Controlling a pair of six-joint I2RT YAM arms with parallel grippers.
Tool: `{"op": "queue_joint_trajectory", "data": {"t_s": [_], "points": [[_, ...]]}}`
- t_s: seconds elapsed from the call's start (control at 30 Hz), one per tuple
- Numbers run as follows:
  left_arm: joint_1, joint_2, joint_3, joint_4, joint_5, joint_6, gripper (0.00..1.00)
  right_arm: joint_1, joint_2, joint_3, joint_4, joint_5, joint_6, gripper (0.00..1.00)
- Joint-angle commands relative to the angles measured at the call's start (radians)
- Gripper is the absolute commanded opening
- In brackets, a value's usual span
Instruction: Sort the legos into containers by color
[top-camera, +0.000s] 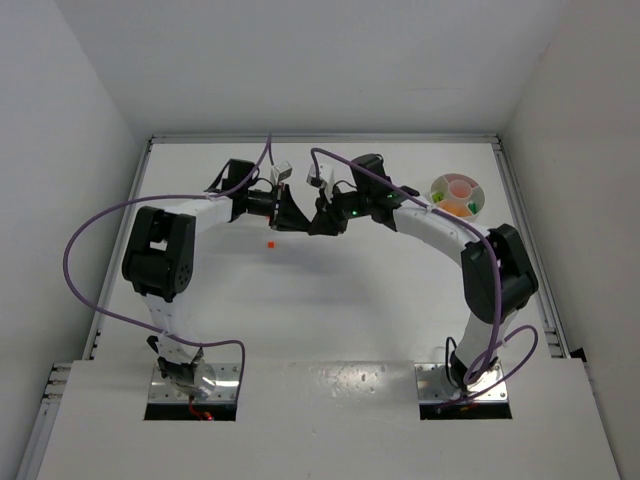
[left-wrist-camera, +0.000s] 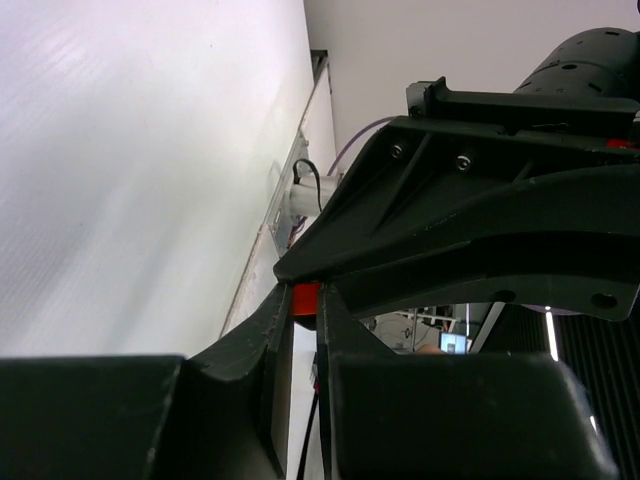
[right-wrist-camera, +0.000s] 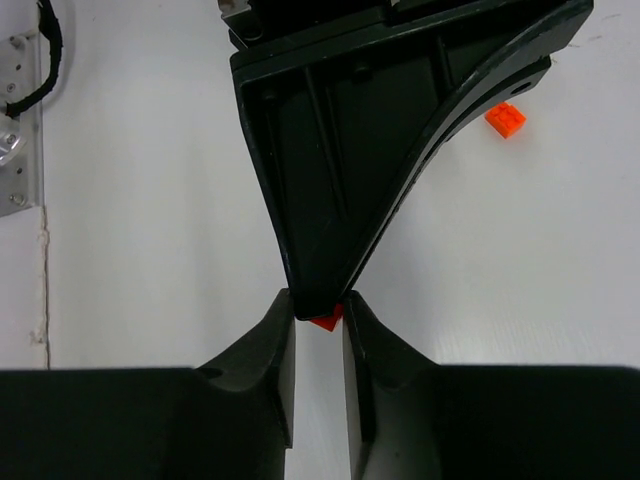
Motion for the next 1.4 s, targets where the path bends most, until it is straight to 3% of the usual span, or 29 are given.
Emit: {"op": "queue_joint_trajectory", "data": {"t_s": [0.0,0.07,0.17,0.43,0.57,0.6,0.63,0.73,0.77,0.83,0.93,1.0,1.3,1.37], "points": [[-0.016,-0.010,0.008,0.031,0.015,0.000,0.00,0.013,0.007,0.030,0.054,-0.026,0.003,0.13],[-0.016,-0.010,0.008,0.031,0.006,0.000,0.05,0.013,0.007,0.021,0.054,-0.013,0.003,0.06],[-0.016,-0.019,0.008,0.031,-0.003,0.011,0.22,0.013,-0.018,0.010,0.054,0.005,0.003,0.00],[0.079,-0.061,-0.001,0.031,-0.060,0.011,0.66,0.004,-0.081,-0.074,0.012,0.014,-0.026,0.00],[0.137,-0.070,-0.001,0.011,-0.124,0.039,0.78,-0.014,-0.125,-0.121,-0.035,0.037,-0.039,0.00],[0.151,-0.082,-0.001,-0.003,-0.144,0.049,0.84,-0.015,-0.134,-0.122,-0.051,0.049,-0.052,0.00],[0.163,-0.097,-0.001,-0.036,-0.161,0.081,0.99,-0.030,-0.148,-0.137,-0.084,0.063,-0.053,0.00],[0.188,-0.098,0.109,-0.182,-0.190,0.236,1.00,-0.077,-0.184,-0.151,-0.150,0.148,-0.063,0.00],[0.188,-0.110,0.159,-0.361,-0.228,0.416,1.00,-0.093,-0.194,-0.126,-0.216,0.190,-0.063,0.00],[0.169,-0.154,0.244,-0.460,-0.415,0.546,1.00,-0.163,-0.194,-0.097,-0.294,0.214,-0.086,0.00],[0.114,-0.271,0.248,-0.512,-0.640,0.695,1.00,-0.281,-0.208,-0.057,-0.403,0.278,-0.127,0.00],[0.091,-0.338,0.199,-0.480,-0.776,0.715,1.00,-0.379,-0.220,-0.028,-0.457,0.312,-0.170,0.00],[0.096,-0.383,0.073,-0.326,-0.726,0.628,1.00,-0.689,-0.038,0.283,-0.604,0.378,-0.256,0.00],[0.045,-0.371,0.135,-0.377,-0.903,0.654,1.00,-0.714,0.023,0.351,-0.624,0.401,-0.266,0.00]]}}
